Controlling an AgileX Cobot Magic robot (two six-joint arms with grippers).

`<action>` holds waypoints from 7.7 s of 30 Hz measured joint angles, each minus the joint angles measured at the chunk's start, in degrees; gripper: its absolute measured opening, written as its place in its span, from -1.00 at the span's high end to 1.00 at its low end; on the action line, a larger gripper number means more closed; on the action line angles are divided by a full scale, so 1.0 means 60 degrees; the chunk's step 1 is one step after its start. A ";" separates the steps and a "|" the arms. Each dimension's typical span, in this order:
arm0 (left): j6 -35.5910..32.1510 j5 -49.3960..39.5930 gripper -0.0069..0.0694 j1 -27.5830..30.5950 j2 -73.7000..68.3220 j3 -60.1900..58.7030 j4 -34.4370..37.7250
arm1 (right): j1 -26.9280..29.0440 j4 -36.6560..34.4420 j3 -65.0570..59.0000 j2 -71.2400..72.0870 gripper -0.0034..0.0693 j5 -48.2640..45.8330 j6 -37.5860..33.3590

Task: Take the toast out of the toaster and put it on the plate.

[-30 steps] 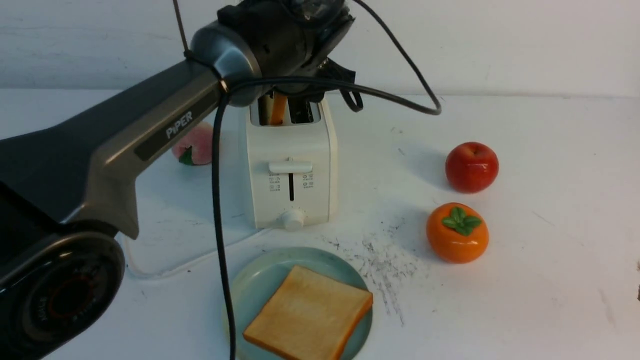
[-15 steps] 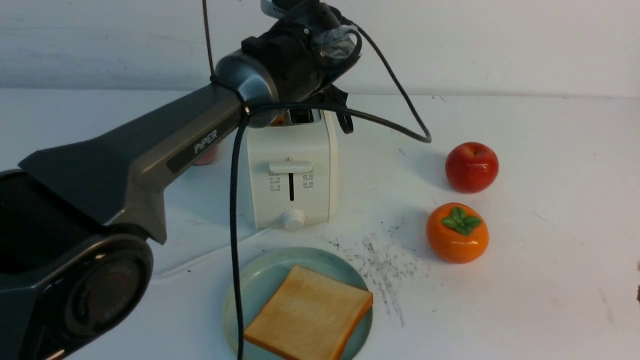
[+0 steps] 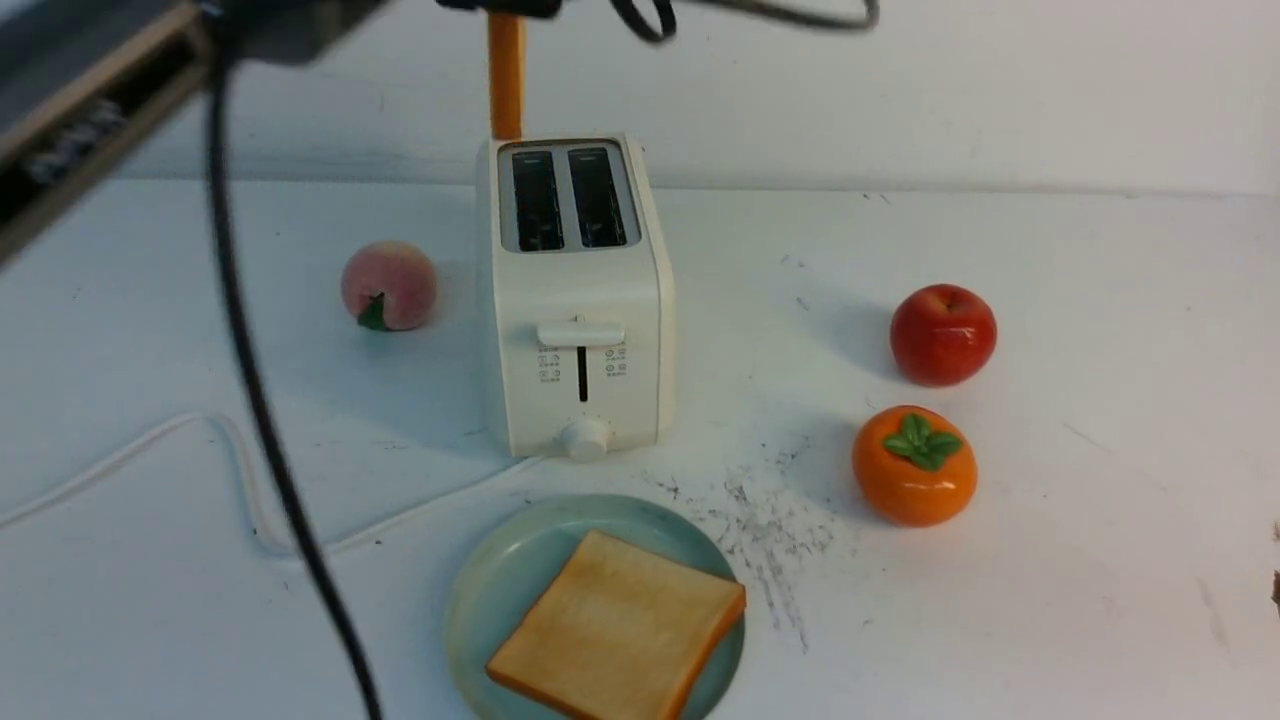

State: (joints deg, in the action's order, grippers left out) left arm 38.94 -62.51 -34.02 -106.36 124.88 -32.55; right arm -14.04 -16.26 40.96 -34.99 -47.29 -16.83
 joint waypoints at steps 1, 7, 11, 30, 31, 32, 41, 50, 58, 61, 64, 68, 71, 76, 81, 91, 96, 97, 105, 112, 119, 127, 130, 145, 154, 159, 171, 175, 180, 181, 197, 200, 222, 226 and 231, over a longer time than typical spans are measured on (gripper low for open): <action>-0.0094 -0.0238 0.55 0.0000 0.0301 0.0011 0.0445 | 0.0000 0.0000 0.0000 0.0000 0.72 0.0000 0.0000; -0.2425 -0.1544 0.55 0.0000 0.2122 -0.0319 0.4222 | 0.0000 -0.0069 0.0000 0.0004 0.70 0.0000 0.0000; -0.2922 -0.1544 0.55 0.0000 0.3098 -0.1730 0.6180 | 0.0000 -0.0194 0.0000 0.0004 0.69 -0.0008 0.0000; -0.3833 0.4540 0.55 0.0000 0.3491 -1.0446 0.9800 | 0.0000 -0.0249 0.0000 0.0004 0.67 -0.0008 0.0000; -0.3840 0.4622 0.55 0.0000 0.3491 -1.0446 0.9831 | 0.0000 -0.0249 0.0000 0.0004 0.67 -0.0008 0.0000; -0.3850 0.4650 0.55 0.0000 0.3491 -1.0446 0.9870 | 0.0000 -0.0249 0.0000 0.0004 0.67 -0.0008 0.0000; -0.3850 0.4644 0.55 0.0000 0.3024 -1.0490 0.9960 | 0.0000 -0.0249 0.0000 0.0004 0.67 -0.0008 0.0000; -0.3858 0.4835 0.55 0.0010 0.2244 -1.0498 0.9998 | 0.0000 -0.0249 0.0000 0.0004 0.66 -0.0019 0.0000; -0.3858 0.4838 0.55 0.0010 0.2163 -1.0498 0.9852 | 0.0000 -0.0249 0.0000 0.0004 0.66 -0.0019 0.0000; -0.3858 0.4806 0.55 0.0010 0.2163 -1.0498 0.9844 | 0.0000 -0.0249 0.0000 0.0004 0.66 -0.0019 0.0000; -0.3858 0.4776 0.55 0.0010 0.2163 -1.0498 0.9734 | 0.0000 -0.0275 0.0000 0.0004 0.66 -0.0019 0.0000; -0.3858 0.4765 0.55 0.0010 0.2163 -1.0498 0.9413 | 0.0000 -0.0295 0.0000 0.0004 0.65 -0.0019 0.0000; -0.3858 0.4755 0.54 0.0010 0.2163 -1.0498 0.9099 | 0.0000 -0.0315 0.0000 0.0004 0.65 -0.0019 0.0000; -0.3858 0.4720 0.41 0.0010 0.2151 -1.0498 0.8995 | 0.0000 -0.0333 0.0000 0.0004 0.64 -0.0019 0.0000; -0.3858 0.4630 0.10 0.0010 0.1863 -1.0498 0.8851 | 0.0000 -0.0368 0.0000 0.0004 0.62 -0.0039 0.0000; -0.3395 0.4609 -0.16 0.0010 0.1727 -1.0511 0.7375 | 0.0000 -0.0413 0.0000 0.0004 0.60 -0.0046 0.0000; -0.2187 0.4480 -0.17 0.0010 0.1727 -1.0511 0.5940 | 0.0000 -0.0412 0.0000 0.0004 0.58 -0.0059 0.0000; -0.1944 0.4449 -0.17 0.0010 0.1727 -1.0511 0.5677 | 0.0000 -0.0412 0.0000 0.0004 0.58 -0.0057 0.0000; -0.0510 0.4196 -0.17 0.0010 0.1727 -1.0511 0.4358 | 0.0000 -0.0469 0.0000 0.0004 0.58 -0.0057 0.0000; -0.0510 0.3819 -0.15 0.0010 0.1727 -1.0269 0.4841 | 0.0000 -0.0648 0.0000 0.0004 0.58 -0.0057 0.0000; -0.1674 0.2453 0.50 0.0010 0.1727 -0.8916 0.6338 | 0.0000 -0.0670 0.0000 0.0004 0.58 -0.0057 0.0000; -0.3315 0.1574 0.55 0.0010 0.1727 -0.8495 0.8335 | 0.0000 -0.0679 0.0000 0.0004 0.58 -0.0057 0.0000; -0.3569 0.1652 0.55 0.0010 0.1727 -0.8495 0.8675 | 0.0000 -0.0679 0.0000 0.0004 0.58 -0.0057 0.0000; -0.3643 0.2405 0.55 0.0010 0.1978 -0.8227 0.9280 | 0.0000 -0.0679 0.0000 0.0004 0.58 -0.0057 0.0000; -0.3643 0.2099 0.55 0.0010 0.1751 -0.8227 0.9138 | 0.0000 -0.0705 0.0000 0.0004 0.57 -0.0057 0.0000; -0.3643 0.2231 0.55 0.0010 0.0997 -0.8227 0.8898 | 0.0000 -0.0770 0.0000 0.0004 0.56 -0.0057 0.0000; -0.3211 0.2339 0.23 0.0010 0.0620 -0.8165 0.7819 | 0.0000 -0.0778 0.0000 0.0004 0.56 -0.0057 0.0000; -0.3164 0.2308 -0.13 0.0010 0.0594 -0.8165 0.7226 | 0.0000 -0.0778 0.0000 0.0004 0.56 -0.0057 0.0000; -0.3145 0.2274 -0.43 0.0010 0.0585 -0.8165 0.6555 | 0.0000 -0.0778 0.0000 0.0004 0.55 -0.0057 0.0000; -0.3145 0.2239 -0.48 0.0010 0.0585 -0.8165 0.6375 | 0.0000 -0.0778 0.0000 0.0004 0.54 -0.0057 0.0000; -0.2857 0.0113 0.26 0.0010 0.0585 -0.7558 0.5634 | 0.0000 -0.0778 0.0000 0.0004 0.53 -0.0109 0.0000; -0.2857 -0.0677 0.74 0.0010 0.0585 -0.6946 0.5634 | 0.0000 -0.0778 0.0000 0.0004 0.53 -0.0382 0.0000; -0.3651 -0.1282 0.86 0.0010 0.0679 -0.5862 0.5665 | 0.0000 0.0803 0.0000 0.3343 0.95 -0.2659 0.2806; -0.3651 -0.1282 0.86 0.0010 0.0679 -0.5862 0.5665 | 0.0000 0.1814 -0.0066 0.3972 0.94 -0.1426 0.3398; -0.3651 -0.1282 0.86 0.0010 0.0679 -0.5862 0.5777 | 0.0000 0.3400 -0.0823 0.4090 0.93 0.0894 0.4144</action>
State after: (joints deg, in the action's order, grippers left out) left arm 17.03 -70.21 -33.96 -102.29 89.71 2.11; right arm -14.04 4.13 36.02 -10.45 -41.93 8.03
